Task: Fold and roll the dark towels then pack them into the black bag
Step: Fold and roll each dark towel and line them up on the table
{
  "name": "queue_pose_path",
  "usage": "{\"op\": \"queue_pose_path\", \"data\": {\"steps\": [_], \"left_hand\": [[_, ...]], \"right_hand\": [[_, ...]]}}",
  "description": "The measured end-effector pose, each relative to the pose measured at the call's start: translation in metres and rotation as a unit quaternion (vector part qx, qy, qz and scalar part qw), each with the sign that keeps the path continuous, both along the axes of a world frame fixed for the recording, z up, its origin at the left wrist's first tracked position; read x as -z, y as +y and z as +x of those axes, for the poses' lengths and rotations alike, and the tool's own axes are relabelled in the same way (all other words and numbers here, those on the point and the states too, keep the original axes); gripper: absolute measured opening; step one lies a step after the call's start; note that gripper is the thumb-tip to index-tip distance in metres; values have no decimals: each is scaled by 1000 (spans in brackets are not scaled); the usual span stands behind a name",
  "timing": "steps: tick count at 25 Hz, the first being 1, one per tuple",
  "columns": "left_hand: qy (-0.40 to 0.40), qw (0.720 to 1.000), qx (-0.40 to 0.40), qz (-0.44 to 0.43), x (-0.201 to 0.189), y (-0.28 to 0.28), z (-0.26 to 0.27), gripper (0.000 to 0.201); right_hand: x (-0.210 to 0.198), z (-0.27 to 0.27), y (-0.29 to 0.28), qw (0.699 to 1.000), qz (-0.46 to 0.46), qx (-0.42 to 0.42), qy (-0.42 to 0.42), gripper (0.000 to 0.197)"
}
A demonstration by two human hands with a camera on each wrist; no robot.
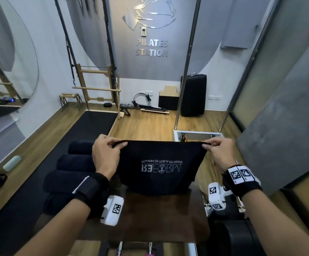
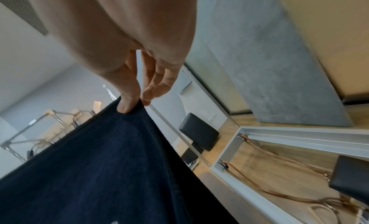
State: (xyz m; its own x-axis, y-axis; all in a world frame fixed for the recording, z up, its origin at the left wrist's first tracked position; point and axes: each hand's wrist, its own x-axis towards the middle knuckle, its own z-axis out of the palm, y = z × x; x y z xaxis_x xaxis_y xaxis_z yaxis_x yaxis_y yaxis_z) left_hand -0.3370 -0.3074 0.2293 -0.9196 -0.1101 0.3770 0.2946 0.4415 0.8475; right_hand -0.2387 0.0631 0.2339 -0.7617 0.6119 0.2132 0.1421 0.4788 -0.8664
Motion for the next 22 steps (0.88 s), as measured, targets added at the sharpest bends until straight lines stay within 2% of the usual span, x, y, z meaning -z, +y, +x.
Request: {"op": "queue_pose_path", "data": {"steps": [4,7,9,12,15,18,20,22], "left_hand": [[20,994,84,72,-34,-39,28,21],[-38,977,137,161,-57,-54,51,17],[-63,965,164,193,-70,-59,64,14],[-80,952,181,234,-82,-60,82,13],[-63,935,185,296,-84,-53,96,7],[-31,939,162,301,-80,-47,109,17],[-55,936,167,304,-78,-51,113,9],[-66,953,144,259,-75,-62,115,7]], "right_hand": [[-49,54,-8,993,-88,-44,64,11],[-82,94,-21,978,-141,-116,97,16],[-97,115,-32,964,-193,-133,122,18],[-110,132,-44,964,-210,-121,112,21],[-110,136,-58,957,-217,-110,155,7],[-104,136,-74,962,-185,-86,180,11],[-102,140,-78,967,-192,-56,161,7],[-100,145,-72,978,-162,-22,132,6]]}}
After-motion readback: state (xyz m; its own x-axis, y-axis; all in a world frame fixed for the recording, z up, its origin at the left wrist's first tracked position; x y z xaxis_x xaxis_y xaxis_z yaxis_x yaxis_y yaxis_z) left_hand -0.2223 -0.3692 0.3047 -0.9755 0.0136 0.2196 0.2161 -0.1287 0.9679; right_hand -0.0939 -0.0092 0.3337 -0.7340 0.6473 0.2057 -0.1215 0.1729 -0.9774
